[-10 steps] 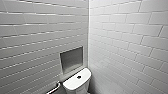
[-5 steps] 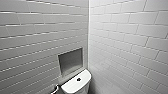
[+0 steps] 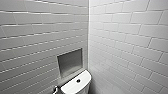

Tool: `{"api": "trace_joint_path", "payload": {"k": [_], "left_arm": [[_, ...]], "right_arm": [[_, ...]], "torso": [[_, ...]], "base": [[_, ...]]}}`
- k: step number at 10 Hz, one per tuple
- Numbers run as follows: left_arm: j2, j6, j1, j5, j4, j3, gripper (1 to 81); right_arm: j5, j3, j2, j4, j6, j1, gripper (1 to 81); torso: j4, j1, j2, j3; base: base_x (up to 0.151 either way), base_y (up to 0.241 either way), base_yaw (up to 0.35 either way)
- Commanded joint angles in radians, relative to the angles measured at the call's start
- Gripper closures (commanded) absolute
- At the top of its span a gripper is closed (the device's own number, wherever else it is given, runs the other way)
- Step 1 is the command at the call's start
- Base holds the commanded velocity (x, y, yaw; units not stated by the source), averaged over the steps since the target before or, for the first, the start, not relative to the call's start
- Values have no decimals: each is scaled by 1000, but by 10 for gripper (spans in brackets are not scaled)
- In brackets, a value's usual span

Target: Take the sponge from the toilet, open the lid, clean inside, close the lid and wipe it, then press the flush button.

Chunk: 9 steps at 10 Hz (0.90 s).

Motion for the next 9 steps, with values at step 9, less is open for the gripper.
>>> {"api": "trace_joint_path", "payload": {"k": [9], "left_arm": [[-145,-8,-91,62,-16,198,10]], "right_arm": [[-67,36,-41,17,2,47,811]], "torso": [[0,0,0,0]], "base": [[0,0,0]]}}
